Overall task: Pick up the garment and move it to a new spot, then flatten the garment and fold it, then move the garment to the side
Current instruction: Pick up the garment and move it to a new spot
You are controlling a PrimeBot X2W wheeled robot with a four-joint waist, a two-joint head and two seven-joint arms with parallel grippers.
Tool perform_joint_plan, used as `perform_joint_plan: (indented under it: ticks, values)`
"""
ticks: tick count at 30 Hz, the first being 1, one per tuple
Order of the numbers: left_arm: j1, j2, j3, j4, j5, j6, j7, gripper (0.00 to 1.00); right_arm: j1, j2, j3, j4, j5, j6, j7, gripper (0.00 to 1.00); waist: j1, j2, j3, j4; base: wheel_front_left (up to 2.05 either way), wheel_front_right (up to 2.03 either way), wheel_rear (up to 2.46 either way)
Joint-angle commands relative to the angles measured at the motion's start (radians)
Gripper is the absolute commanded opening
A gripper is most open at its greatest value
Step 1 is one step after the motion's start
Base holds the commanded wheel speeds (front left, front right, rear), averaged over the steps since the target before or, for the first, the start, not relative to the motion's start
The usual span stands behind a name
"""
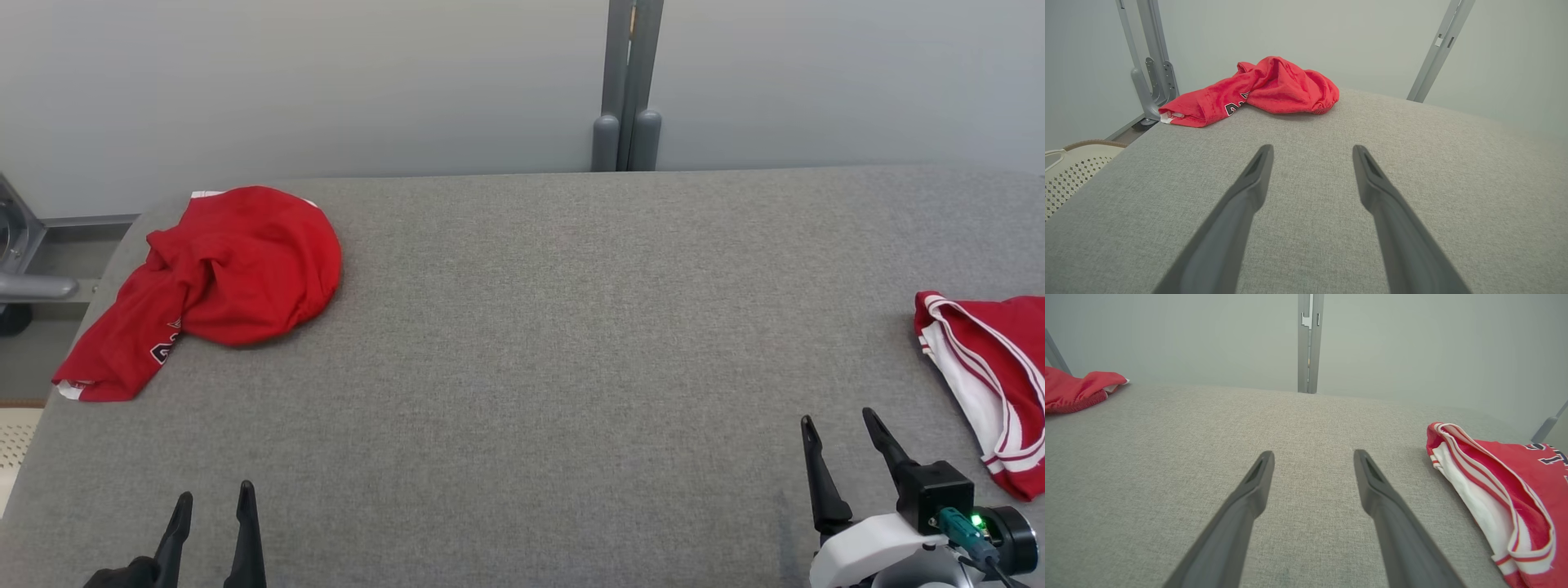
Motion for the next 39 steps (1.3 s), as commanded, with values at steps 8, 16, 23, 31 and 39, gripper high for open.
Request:
perform_joint_plan:
  ticks: [8,16,23,31,39]
  values:
    - [-0.020,-0.008,0.002,0.005,0.021,-0.009,-0.002,1.00,0.014,-0.001,0.011,0.001,-0.004,-0.001,-0.004,1.00,0.0001,0.0000,-0.003,0.064,0.00,0.00,0.00]
    - [0.001,0.016,0.008,0.022,0.027,-0.010,-0.002,1.00,0.013,-0.001,0.055,0.016,0.032,-0.001,-0.004,1.00,0.0001,0.0000,-0.033,0.329,0.00,0.00,0.00]
    - [0.047,0.003,0.084,-0.025,0.014,-0.002,-0.002,1.00,-0.075,-0.002,0.159,0.046,0.045,-0.001,-0.004,1.00,0.0001,0.0000,0.000,0.439,0.00,0.00,0.00]
    - [0.048,-0.027,0.128,-0.069,0.028,-0.007,-0.002,1.00,-0.134,-0.002,0.191,0.072,0.032,-0.001,-0.004,1.00,0.0001,0.0000,0.040,0.452,0.00,0.00,0.00]
    - [-0.048,-0.042,0.078,-0.067,0.007,-0.010,-0.002,1.00,-0.161,-0.026,0.159,0.034,0.006,-0.001,-0.004,1.00,0.0001,0.0000,0.130,0.460,0.00,0.00,0.00]
